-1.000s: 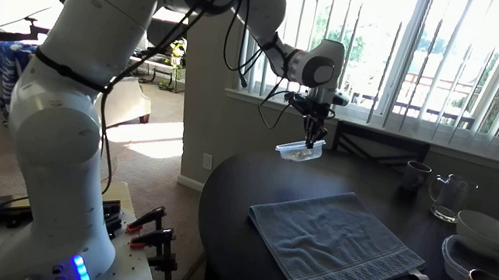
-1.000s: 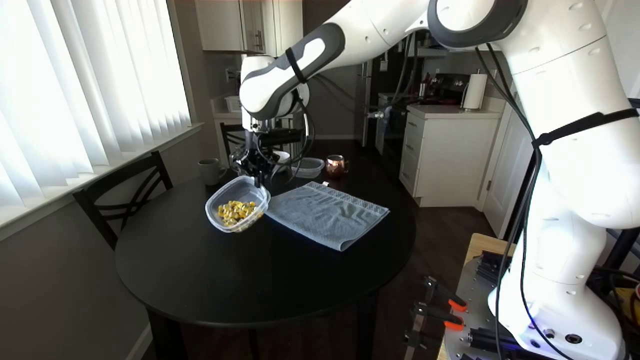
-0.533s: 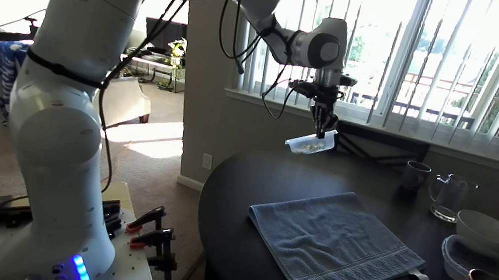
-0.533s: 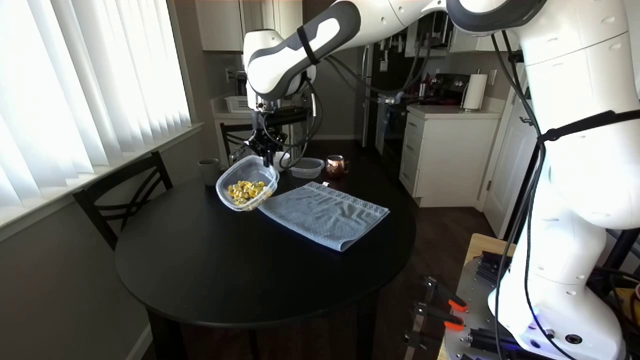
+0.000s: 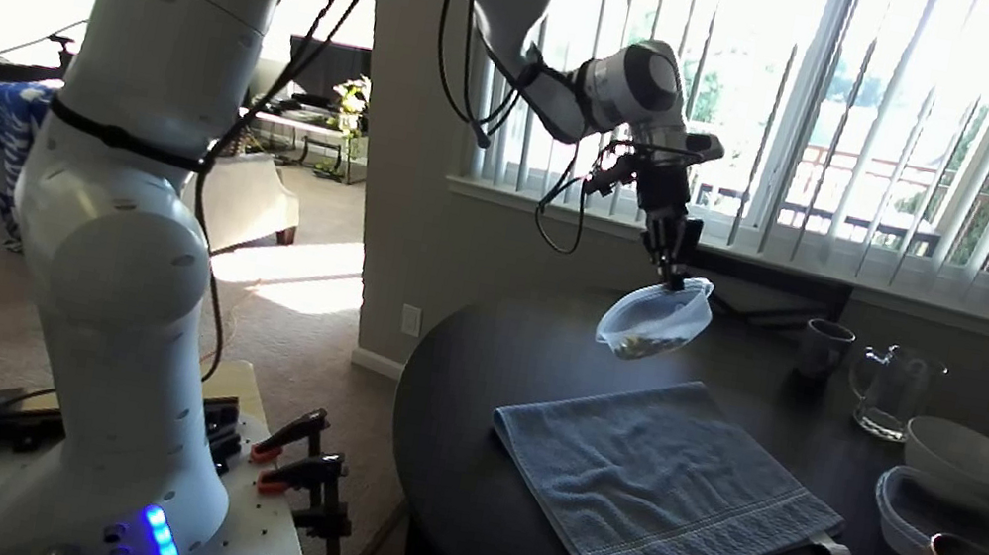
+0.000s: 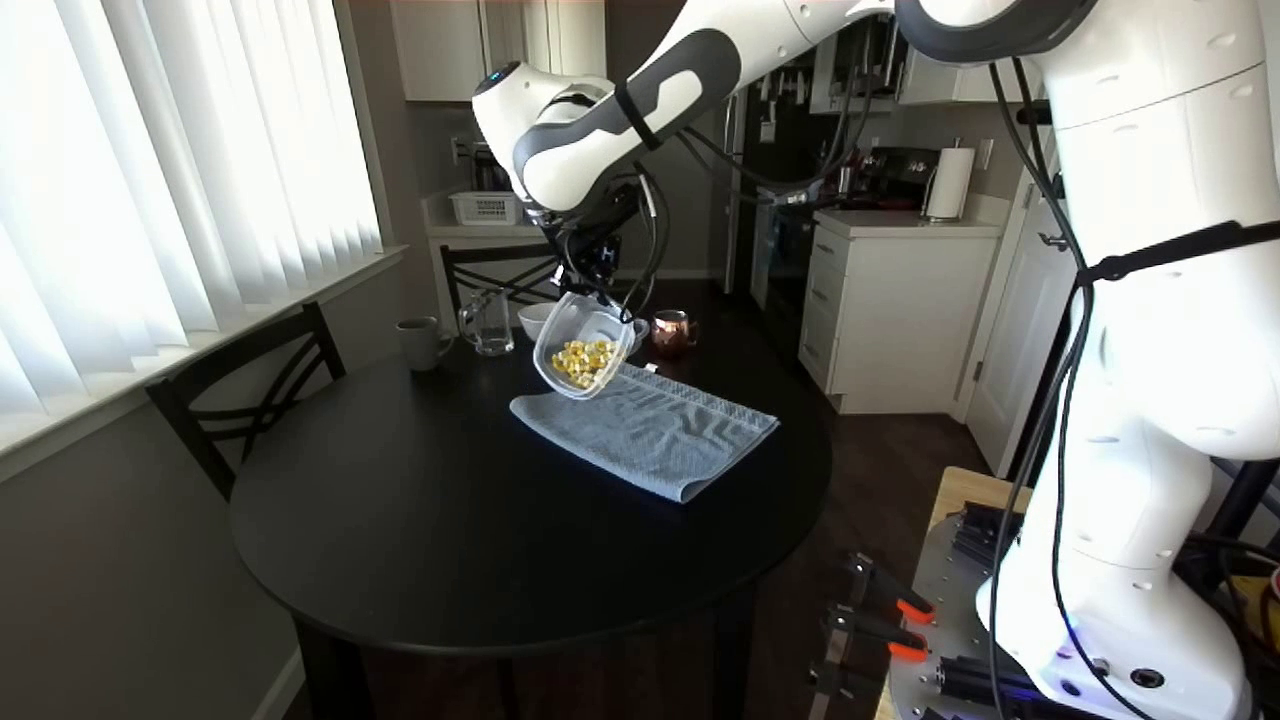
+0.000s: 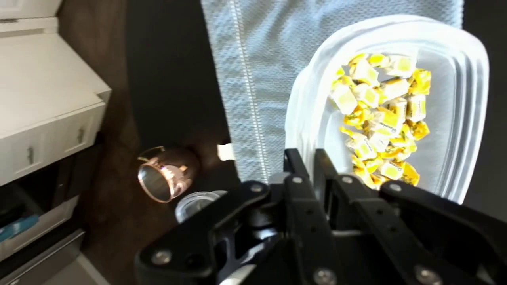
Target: Pick up the clear lunch box with candy and pour the candy onto the blue towel
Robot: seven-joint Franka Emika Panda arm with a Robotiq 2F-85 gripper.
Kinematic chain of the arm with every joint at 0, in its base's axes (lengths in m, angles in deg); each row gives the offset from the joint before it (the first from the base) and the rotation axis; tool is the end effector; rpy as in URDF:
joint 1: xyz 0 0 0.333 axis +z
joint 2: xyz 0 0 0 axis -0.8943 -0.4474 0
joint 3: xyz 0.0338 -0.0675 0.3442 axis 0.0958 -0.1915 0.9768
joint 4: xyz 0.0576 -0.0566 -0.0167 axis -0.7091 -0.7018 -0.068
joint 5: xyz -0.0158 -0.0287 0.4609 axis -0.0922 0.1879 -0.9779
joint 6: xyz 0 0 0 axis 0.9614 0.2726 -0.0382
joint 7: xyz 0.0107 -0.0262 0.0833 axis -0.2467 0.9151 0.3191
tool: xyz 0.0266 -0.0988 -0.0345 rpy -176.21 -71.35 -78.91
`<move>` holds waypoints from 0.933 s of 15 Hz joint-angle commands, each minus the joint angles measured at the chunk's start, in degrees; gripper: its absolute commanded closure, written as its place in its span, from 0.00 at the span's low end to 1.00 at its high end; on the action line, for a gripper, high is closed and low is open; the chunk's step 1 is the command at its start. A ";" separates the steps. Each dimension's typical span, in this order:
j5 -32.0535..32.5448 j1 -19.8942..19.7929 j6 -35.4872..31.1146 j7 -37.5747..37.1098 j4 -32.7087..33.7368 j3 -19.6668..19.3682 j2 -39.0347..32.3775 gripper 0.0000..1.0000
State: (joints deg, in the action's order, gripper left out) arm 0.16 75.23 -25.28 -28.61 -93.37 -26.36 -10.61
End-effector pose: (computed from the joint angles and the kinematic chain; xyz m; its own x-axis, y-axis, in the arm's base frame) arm 0.7357 0.0253 0.3944 0.9618 -0.2481 0.1153 -0.2718 -0.8177 0.5075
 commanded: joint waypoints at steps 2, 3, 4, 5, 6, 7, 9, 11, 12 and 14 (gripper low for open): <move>11.87 3.20 12.85 -1.22 3.65 1.07 -0.80 0.94; 14.22 3.71 15.49 -0.89 4.51 1.70 -1.49 0.94; 16.39 4.16 17.81 -0.75 5.26 2.39 -2.55 0.94; 18.53 4.51 19.95 -0.60 5.82 3.01 -3.66 0.94; 20.64 4.75 21.77 -0.46 6.24 3.50 -4.90 0.94; 22.66 4.77 23.16 -0.40 6.01 3.89 -6.12 0.94; 26.52 4.28 25.22 -0.19 5.01 4.04 -8.44 0.94; 30.44 3.35 27.18 0.07 4.09 3.57 -10.76 0.94; 32.56 2.95 28.29 0.31 3.84 3.30 -11.99 0.93; 36.65 2.13 30.65 0.98 3.49 2.95 -14.46 0.94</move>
State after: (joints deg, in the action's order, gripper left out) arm 31.36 78.59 1.77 -28.77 -89.22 -23.29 -22.70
